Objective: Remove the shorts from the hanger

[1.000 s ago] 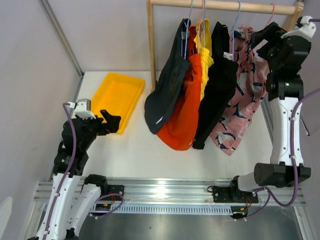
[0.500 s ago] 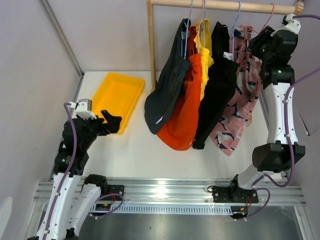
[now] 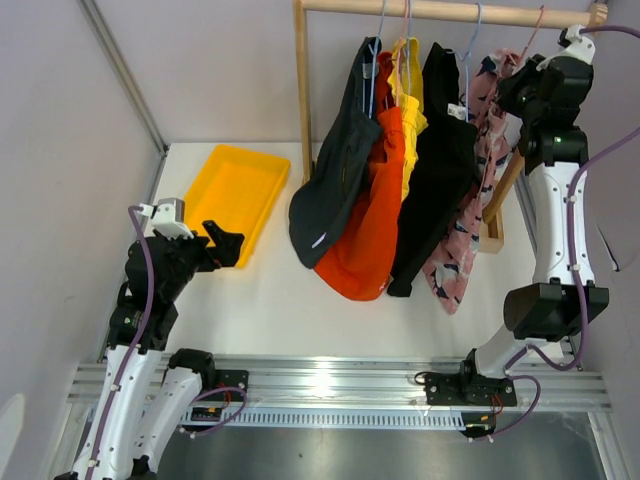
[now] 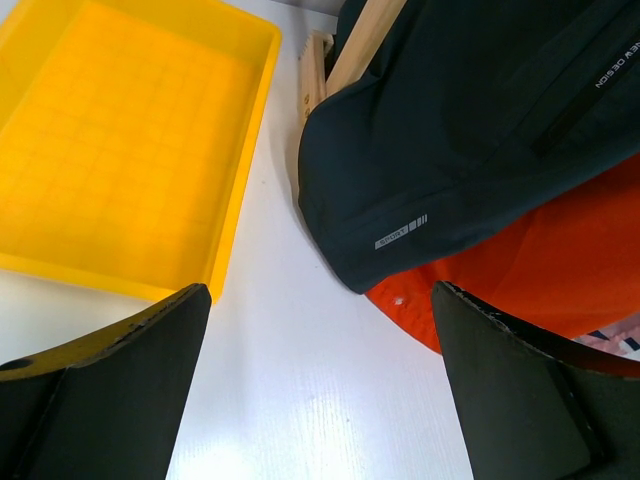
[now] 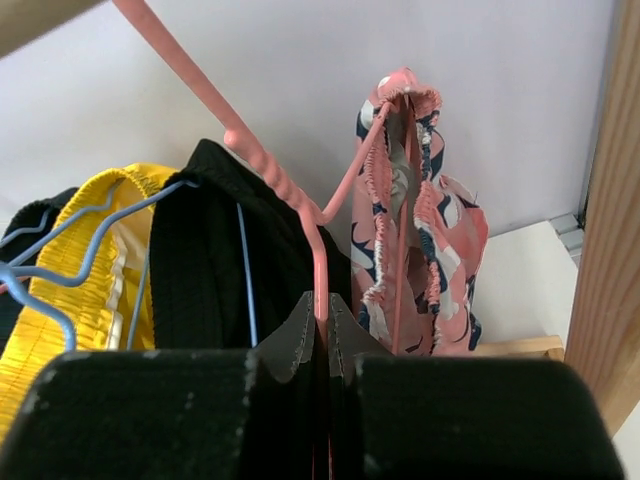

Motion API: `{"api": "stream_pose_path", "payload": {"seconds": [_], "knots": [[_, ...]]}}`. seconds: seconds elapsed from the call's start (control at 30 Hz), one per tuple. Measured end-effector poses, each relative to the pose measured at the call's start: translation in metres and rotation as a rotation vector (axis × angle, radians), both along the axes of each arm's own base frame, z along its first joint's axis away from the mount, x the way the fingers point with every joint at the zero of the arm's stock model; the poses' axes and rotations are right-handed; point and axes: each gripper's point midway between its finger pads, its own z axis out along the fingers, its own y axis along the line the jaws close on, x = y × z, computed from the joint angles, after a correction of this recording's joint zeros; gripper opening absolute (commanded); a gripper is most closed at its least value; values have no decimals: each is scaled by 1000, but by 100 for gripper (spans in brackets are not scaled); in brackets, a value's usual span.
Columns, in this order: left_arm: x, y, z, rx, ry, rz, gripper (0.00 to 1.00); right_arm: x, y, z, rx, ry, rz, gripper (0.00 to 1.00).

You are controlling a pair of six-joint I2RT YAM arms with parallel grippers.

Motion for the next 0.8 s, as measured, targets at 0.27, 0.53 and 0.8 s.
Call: {"api": "stream_pose_path", "payload": {"seconds": [0.27,0.53,0.8], "knots": [[-1,-5,1,-6,-3,-27,99,-35,30,57,-44,-89,64,0],[-9,-57,23,-8,-7,-235,99,-126,24,98,-70,-184,15,0],[-87,-213,110,25,-180,-763,99,-186,23,58,-32,-139,-10,0]]}}
